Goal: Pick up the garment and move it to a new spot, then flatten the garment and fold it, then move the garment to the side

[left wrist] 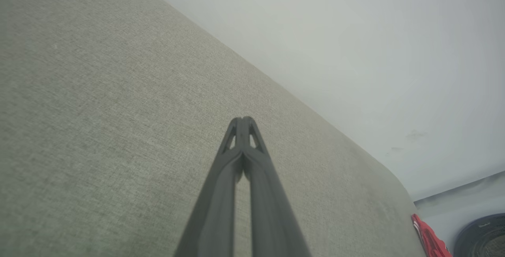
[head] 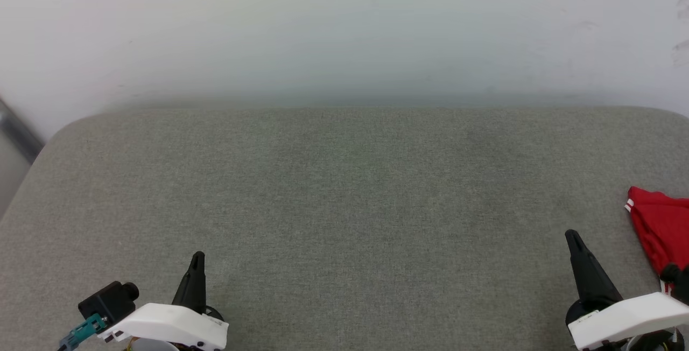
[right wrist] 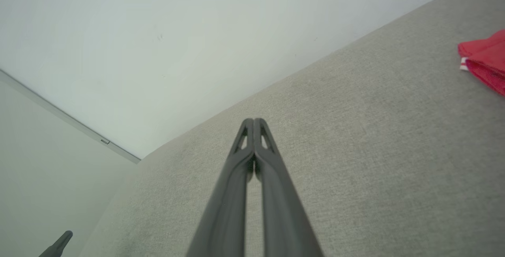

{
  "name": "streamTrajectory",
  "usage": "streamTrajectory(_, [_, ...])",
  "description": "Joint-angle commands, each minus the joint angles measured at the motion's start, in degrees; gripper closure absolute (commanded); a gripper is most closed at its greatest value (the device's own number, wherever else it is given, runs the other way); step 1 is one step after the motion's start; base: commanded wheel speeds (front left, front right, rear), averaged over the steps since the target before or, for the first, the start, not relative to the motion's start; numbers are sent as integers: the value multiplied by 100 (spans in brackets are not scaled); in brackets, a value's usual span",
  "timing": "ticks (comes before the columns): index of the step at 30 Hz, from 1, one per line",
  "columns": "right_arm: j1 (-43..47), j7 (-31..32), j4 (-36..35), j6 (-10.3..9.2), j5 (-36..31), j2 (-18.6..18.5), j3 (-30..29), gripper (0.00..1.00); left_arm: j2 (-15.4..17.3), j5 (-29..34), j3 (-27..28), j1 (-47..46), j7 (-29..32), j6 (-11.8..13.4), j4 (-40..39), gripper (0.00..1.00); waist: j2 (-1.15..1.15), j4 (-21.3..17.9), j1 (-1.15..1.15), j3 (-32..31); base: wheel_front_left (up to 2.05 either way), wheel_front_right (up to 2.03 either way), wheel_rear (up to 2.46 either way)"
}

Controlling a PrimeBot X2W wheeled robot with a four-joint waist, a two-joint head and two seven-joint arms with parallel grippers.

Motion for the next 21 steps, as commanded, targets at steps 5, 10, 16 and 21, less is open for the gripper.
streamTrajectory(5, [-212,24,59,-1,493,6,-26,100,-43,-383,164,-186,106,-120,-31,100,0,-6,0,4,0,0,0])
streamTrajectory(10, [-270,31,165,-1,884,10,-39,100,-103,-692,269,-224,200,-195,-5,100,0,-13,0,8,0,0,0])
streamTrajectory(16, [-349,43,279,-1,1326,14,-54,100,-170,-1041,381,-259,309,-279,27,100,0,-21,0,12,0,0,0])
streamTrajectory(21, [-414,53,375,-1,1677,18,-65,100,-218,-1316,475,-298,394,-349,53,100,0,-28,0,16,0,0,0])
